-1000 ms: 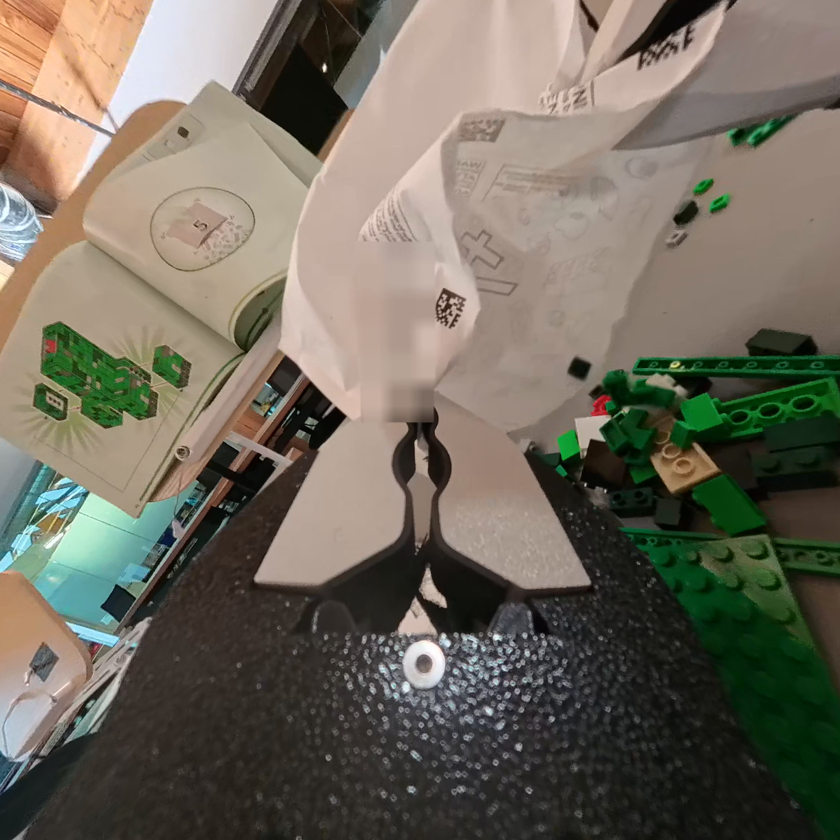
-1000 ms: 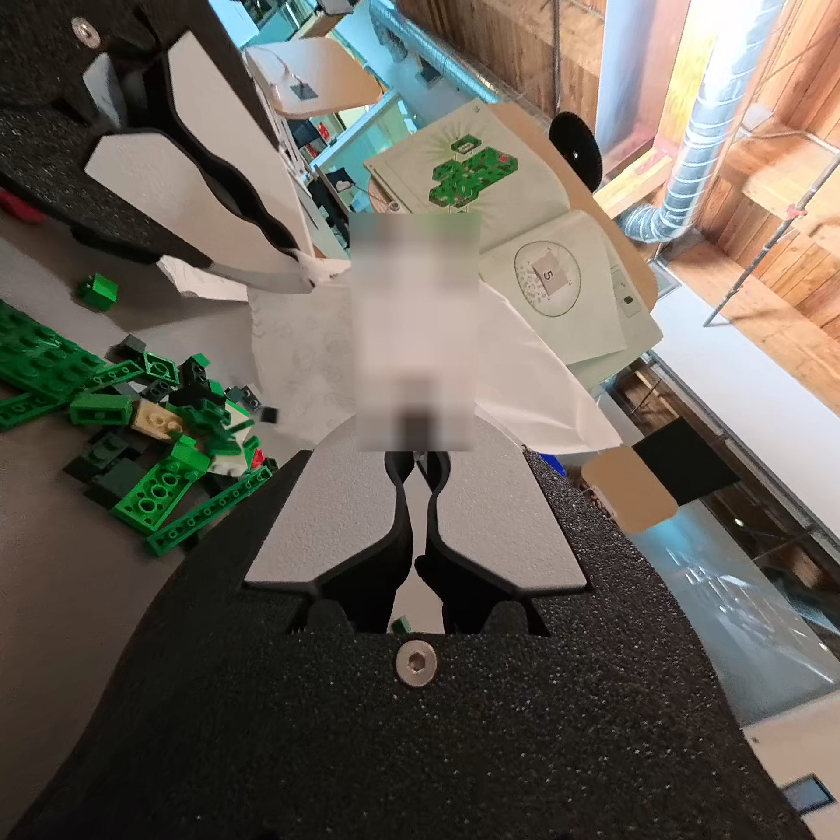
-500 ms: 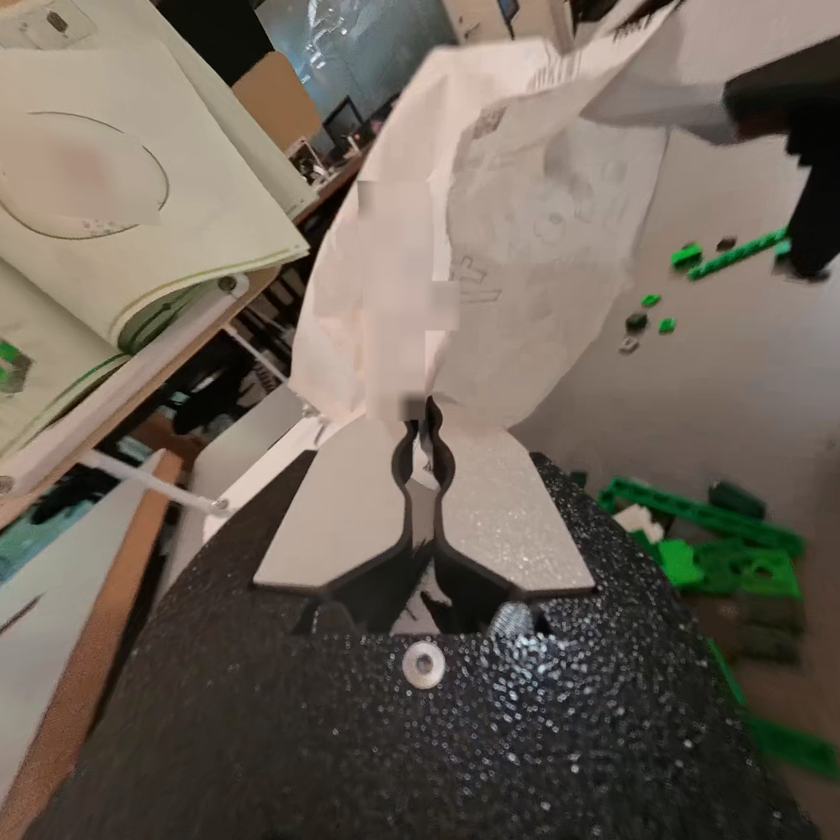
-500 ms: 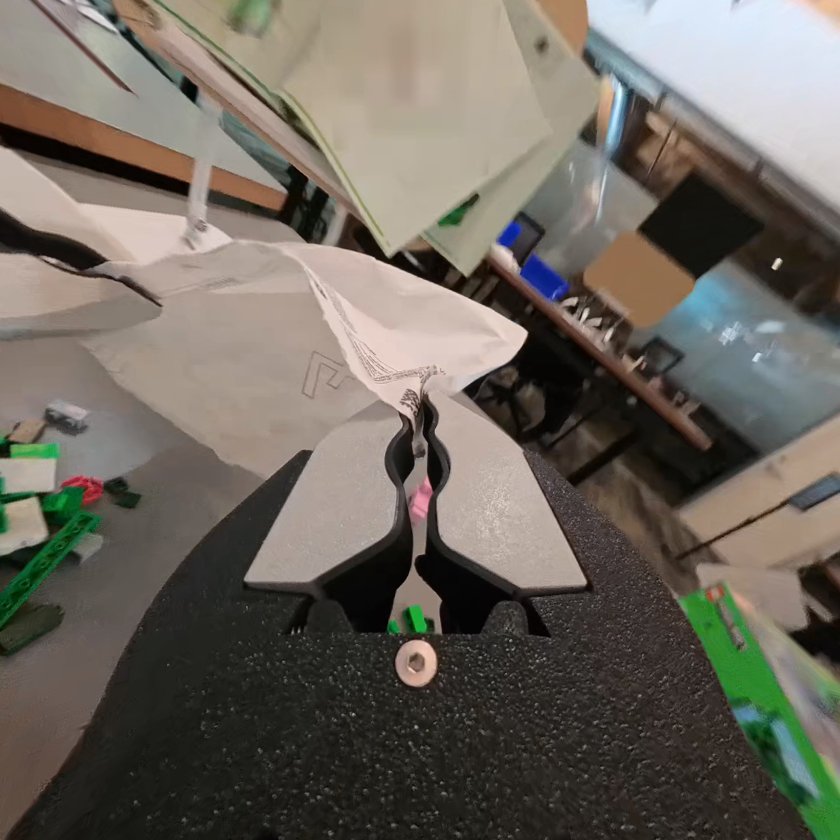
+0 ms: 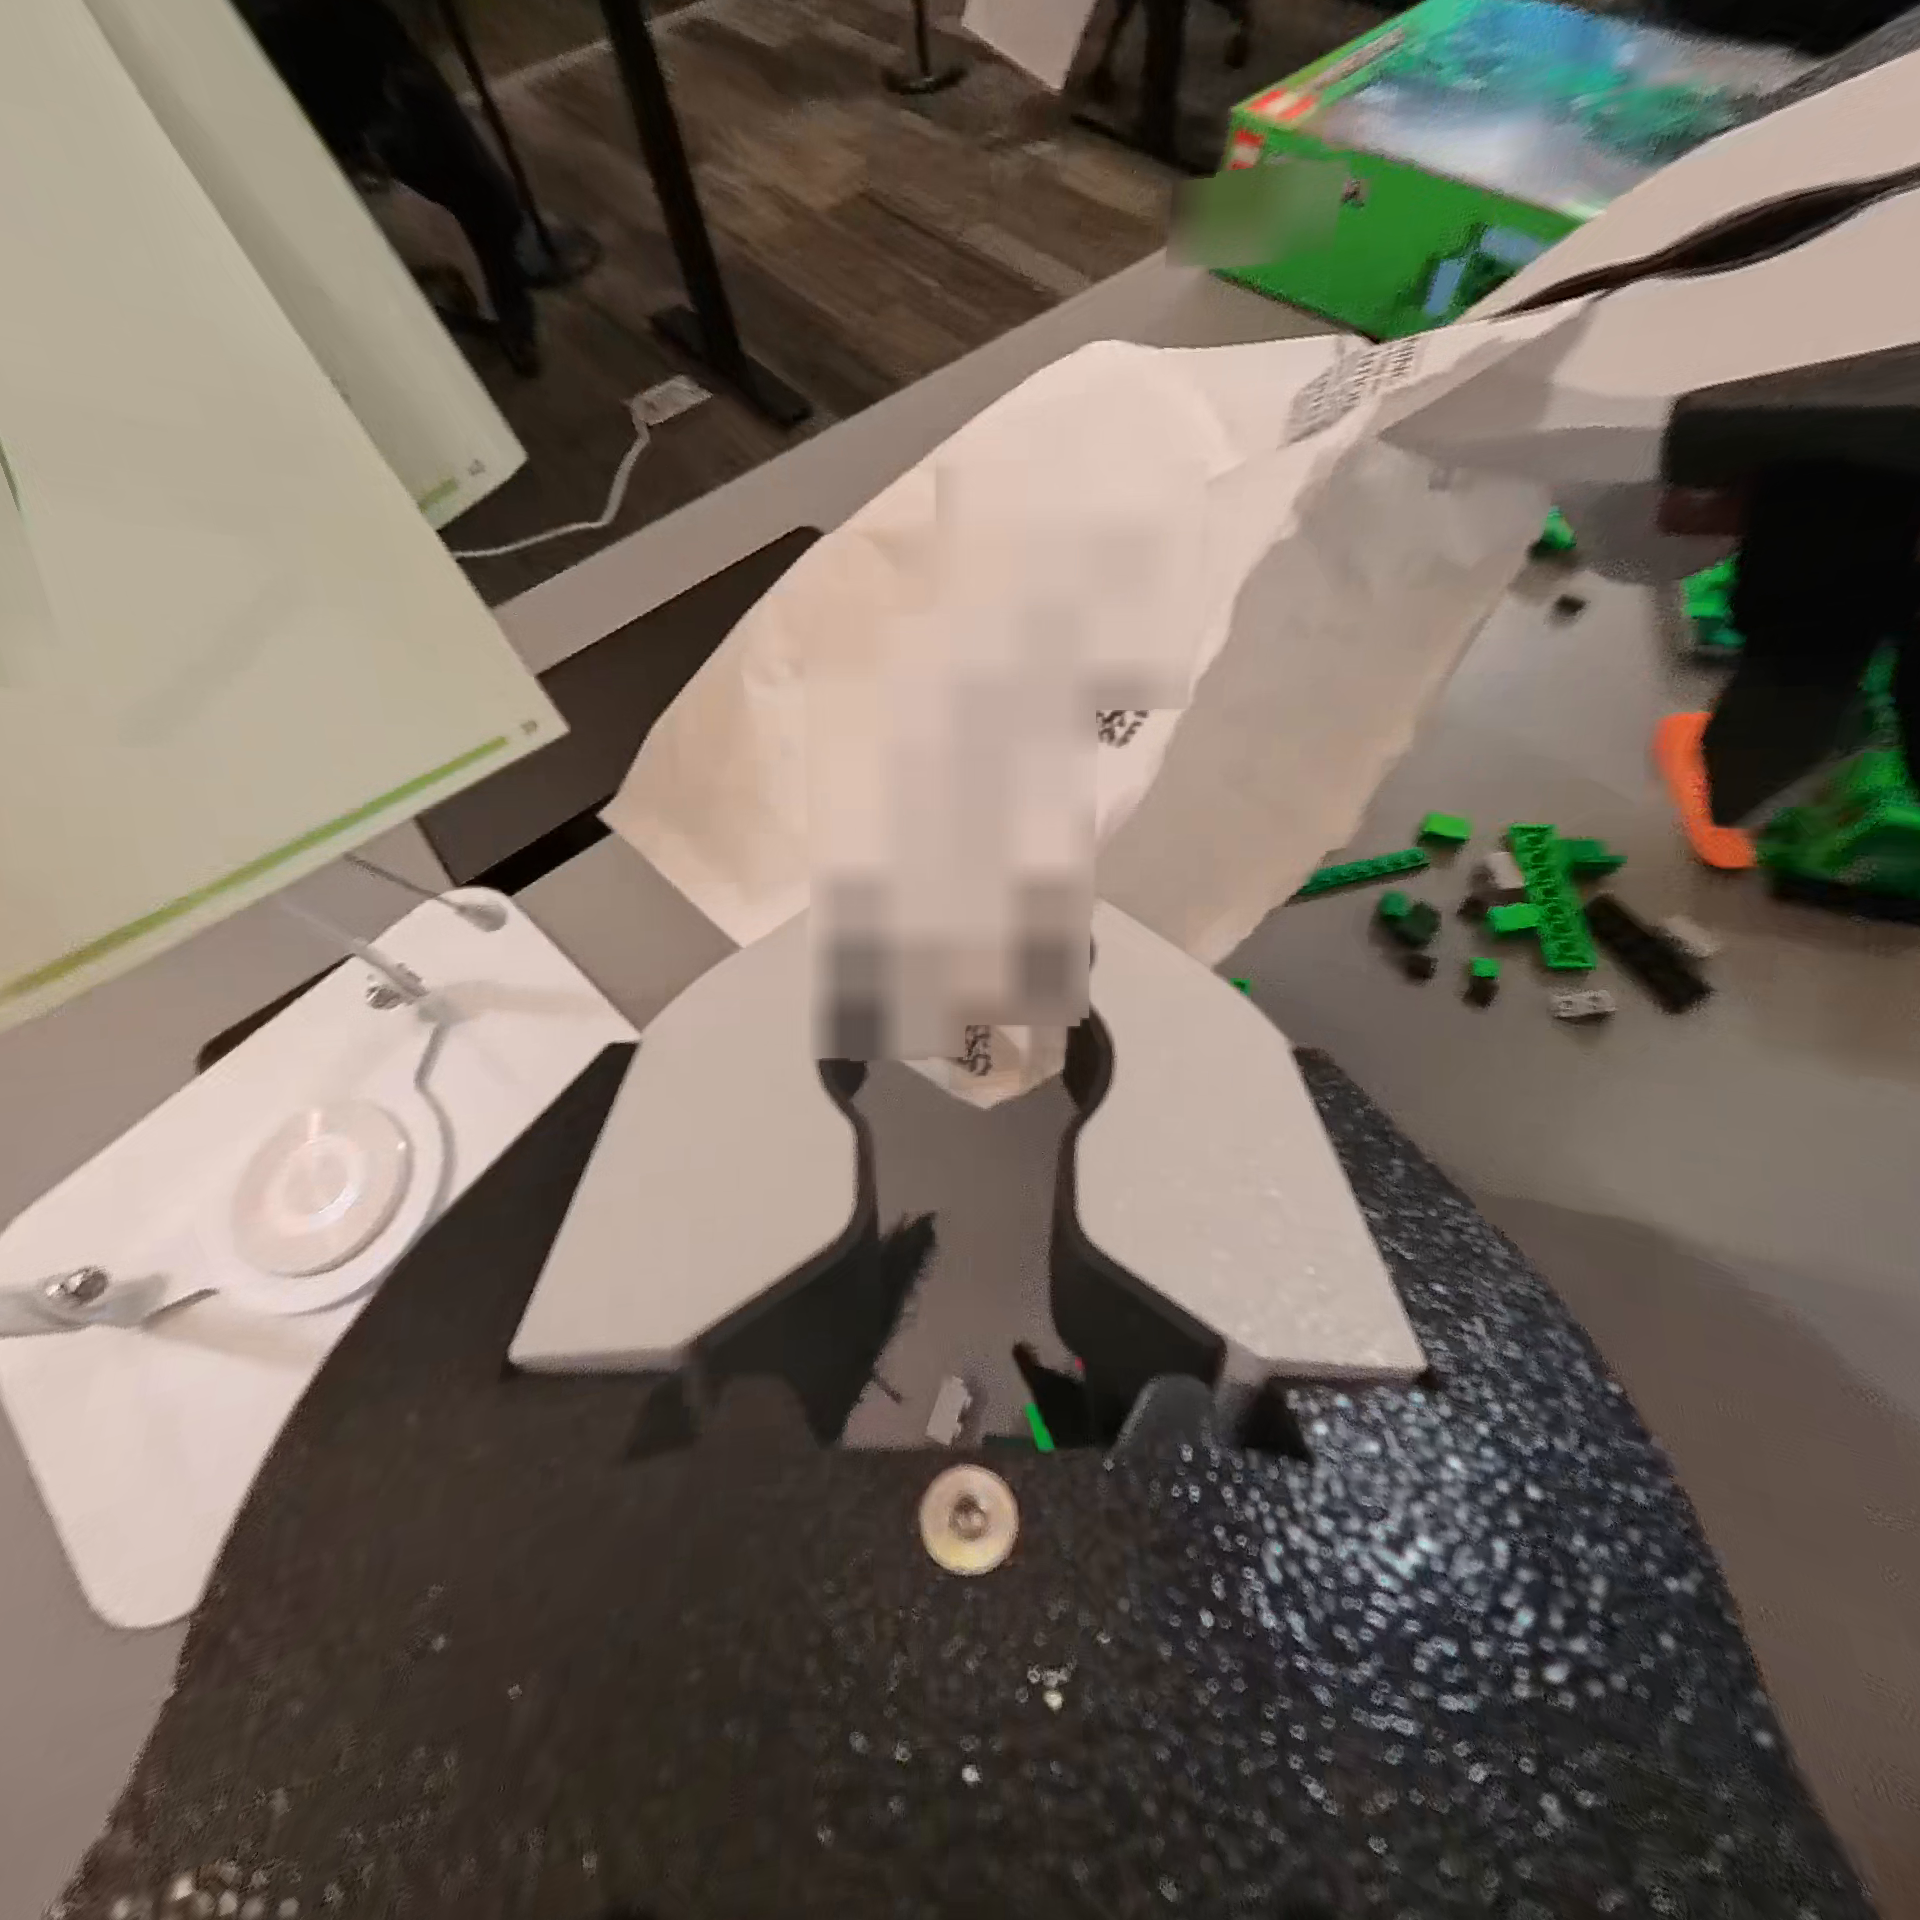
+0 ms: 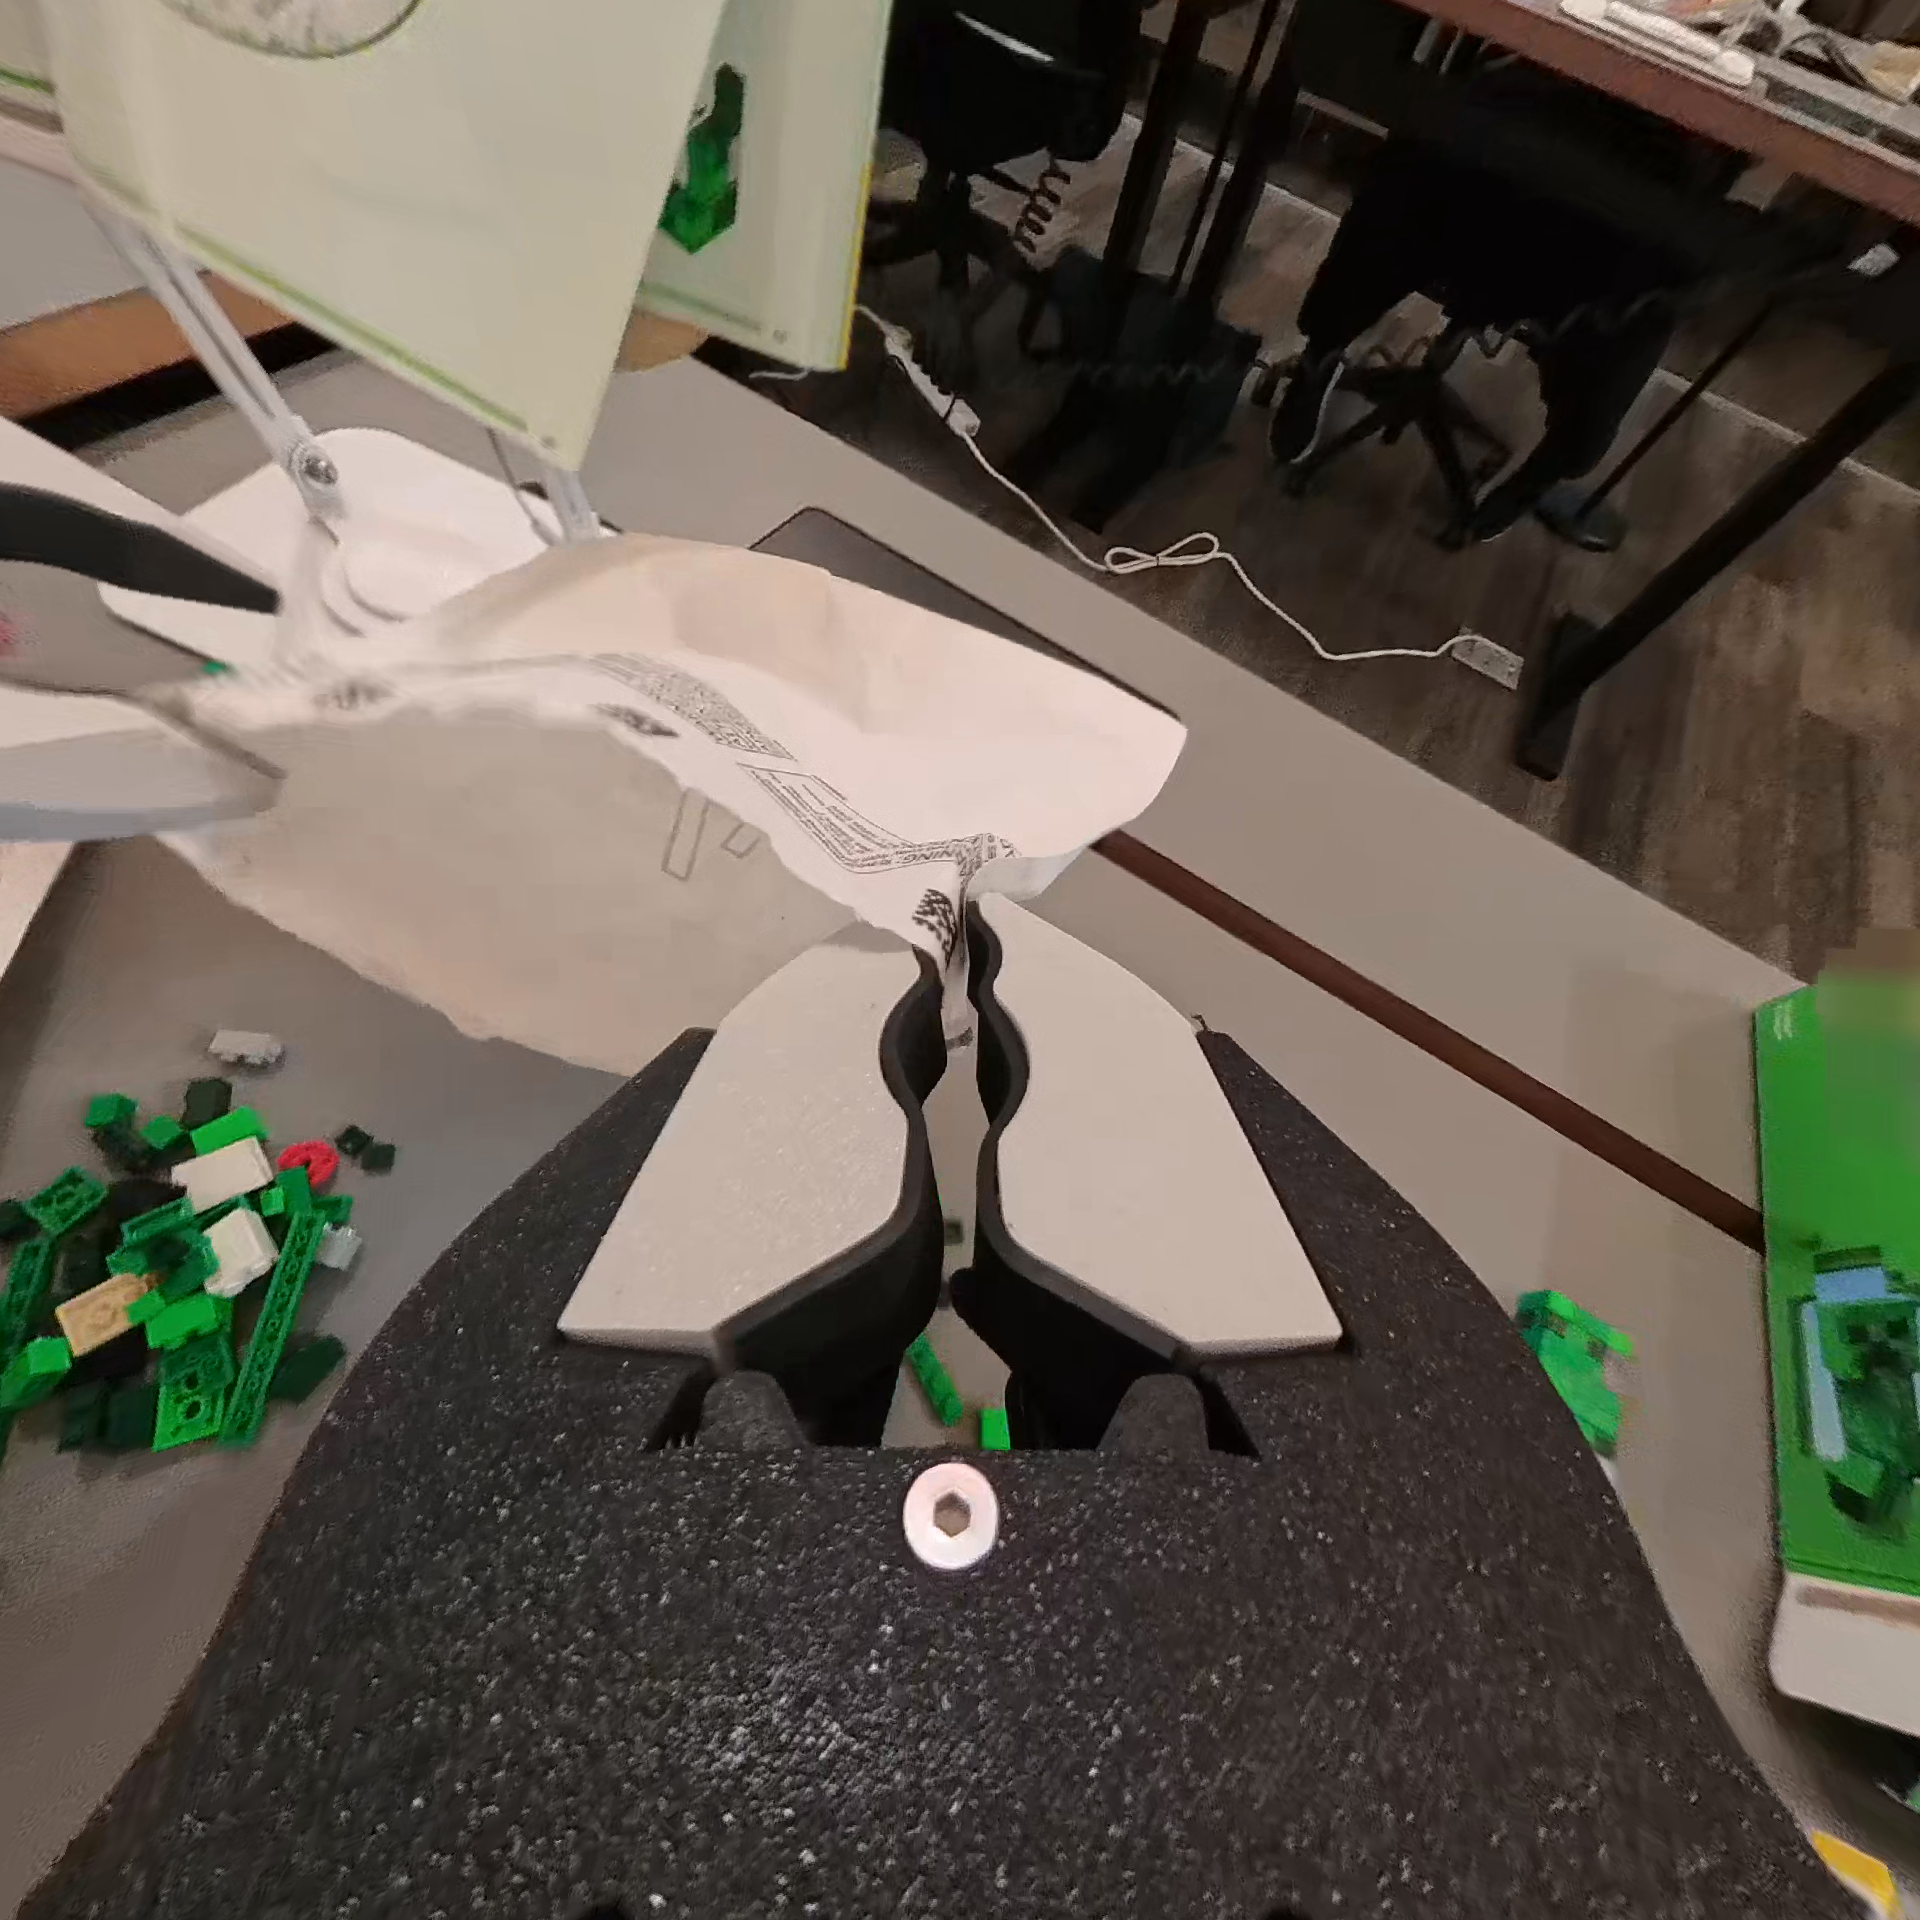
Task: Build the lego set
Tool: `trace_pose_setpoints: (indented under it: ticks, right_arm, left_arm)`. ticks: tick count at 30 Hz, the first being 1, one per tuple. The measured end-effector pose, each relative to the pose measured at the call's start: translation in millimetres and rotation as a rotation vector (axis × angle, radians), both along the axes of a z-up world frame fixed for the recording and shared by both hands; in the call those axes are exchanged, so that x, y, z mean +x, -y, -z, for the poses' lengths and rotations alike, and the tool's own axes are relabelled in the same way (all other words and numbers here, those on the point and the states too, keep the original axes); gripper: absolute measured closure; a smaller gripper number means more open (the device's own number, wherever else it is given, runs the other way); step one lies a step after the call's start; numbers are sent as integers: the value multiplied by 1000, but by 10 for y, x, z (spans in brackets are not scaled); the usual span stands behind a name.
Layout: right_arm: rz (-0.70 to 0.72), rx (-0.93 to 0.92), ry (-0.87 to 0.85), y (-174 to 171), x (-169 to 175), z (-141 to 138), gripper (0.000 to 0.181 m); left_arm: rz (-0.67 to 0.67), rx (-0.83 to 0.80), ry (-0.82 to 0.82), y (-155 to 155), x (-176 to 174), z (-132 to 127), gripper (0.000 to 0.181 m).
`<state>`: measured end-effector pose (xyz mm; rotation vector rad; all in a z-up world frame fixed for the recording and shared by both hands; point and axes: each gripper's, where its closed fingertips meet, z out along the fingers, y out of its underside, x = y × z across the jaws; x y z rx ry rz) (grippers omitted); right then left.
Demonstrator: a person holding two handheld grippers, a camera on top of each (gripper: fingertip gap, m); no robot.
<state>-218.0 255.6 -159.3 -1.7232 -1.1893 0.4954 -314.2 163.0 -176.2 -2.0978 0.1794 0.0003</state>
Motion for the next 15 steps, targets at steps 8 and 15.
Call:
trace_pose_setpoints:
  ticks: [8,15]
  right_arm:
    - [192,95,51,-785,393,22,181]
    - [426,33,141,-1604,1171,501,181]
  left_arm:
    - [85,58,-91,525,-66,-156,100]
    - [-45,-25,-236,1764,-606,339,102]
